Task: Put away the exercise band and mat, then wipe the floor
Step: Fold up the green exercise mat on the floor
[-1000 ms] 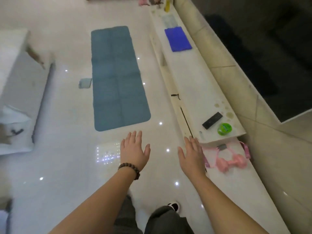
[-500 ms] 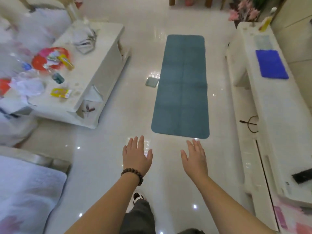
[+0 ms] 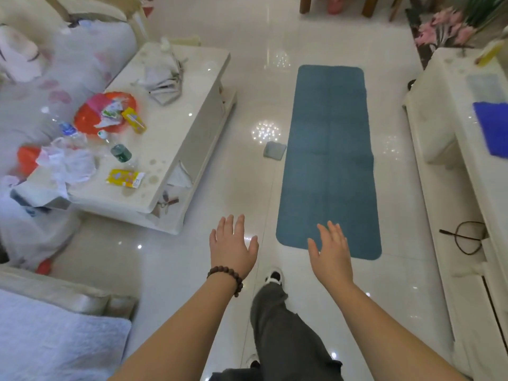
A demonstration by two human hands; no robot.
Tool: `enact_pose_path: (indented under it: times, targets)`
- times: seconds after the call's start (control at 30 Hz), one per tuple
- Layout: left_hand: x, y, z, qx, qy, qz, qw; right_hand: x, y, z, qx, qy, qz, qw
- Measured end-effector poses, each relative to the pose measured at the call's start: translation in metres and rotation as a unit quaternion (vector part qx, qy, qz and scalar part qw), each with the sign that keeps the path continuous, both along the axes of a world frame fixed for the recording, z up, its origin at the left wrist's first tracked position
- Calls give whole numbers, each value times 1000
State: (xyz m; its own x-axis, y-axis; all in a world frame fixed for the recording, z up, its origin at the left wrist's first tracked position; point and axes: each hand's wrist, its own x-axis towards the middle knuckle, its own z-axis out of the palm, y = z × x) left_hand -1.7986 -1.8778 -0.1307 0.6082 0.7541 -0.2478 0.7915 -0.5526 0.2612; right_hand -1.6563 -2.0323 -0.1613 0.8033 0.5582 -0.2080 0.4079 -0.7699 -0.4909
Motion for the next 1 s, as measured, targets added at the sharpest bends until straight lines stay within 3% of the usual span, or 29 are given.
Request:
enact_pose_path:
  times: [0.37,0.67,1.0]
  targets:
    - [211,199,-14,14,50,-104,993,181,169,-34,-14,40,-89,995]
    - [370,300,-8,33,47,-218,974,289,240,-26,-7,42,-184,982]
    - [540,417,-54,11,63,-361,930,377,328,-69,-34,70,-352,933]
